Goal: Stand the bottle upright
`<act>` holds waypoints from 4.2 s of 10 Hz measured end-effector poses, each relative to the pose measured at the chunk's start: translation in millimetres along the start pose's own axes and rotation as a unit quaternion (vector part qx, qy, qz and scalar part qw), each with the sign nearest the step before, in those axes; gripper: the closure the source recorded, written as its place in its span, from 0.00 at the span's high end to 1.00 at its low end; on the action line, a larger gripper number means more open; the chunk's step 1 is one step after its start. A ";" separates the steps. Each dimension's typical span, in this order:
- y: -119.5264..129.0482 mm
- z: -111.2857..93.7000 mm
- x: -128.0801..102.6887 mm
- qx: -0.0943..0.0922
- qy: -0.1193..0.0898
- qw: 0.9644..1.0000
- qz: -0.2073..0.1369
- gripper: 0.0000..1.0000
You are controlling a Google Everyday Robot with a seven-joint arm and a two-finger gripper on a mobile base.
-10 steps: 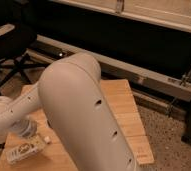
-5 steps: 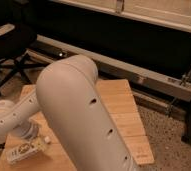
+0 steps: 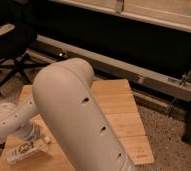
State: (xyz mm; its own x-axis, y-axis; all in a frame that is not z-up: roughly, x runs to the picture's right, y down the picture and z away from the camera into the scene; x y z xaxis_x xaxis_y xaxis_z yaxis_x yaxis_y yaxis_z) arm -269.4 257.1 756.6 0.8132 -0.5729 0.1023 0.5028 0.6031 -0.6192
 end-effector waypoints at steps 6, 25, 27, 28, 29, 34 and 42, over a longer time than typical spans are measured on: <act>1.5 18.3 7.2 -0.028 0.007 0.999 0.018 0.80; -4.0 31.6 9.1 -0.067 -0.022 0.997 0.020 0.32; -10.2 20.4 19.7 -0.054 -0.006 0.998 0.016 0.32; -13.8 11.2 27.2 -0.045 0.007 0.999 0.015 0.32; -16.3 4.4 34.1 -0.039 0.018 0.999 0.016 0.32; -20.4 -18.9 66.2 -0.025 0.069 0.997 0.027 0.32; -26.4 -32.6 90.2 -0.022 0.081 0.995 0.050 0.32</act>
State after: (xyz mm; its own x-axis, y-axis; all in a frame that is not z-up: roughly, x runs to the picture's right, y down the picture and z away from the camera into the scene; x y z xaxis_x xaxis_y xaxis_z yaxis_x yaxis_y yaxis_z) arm -218.8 171.3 756.8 0.7983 -0.5961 -0.0861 0.4064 0.6386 -0.6534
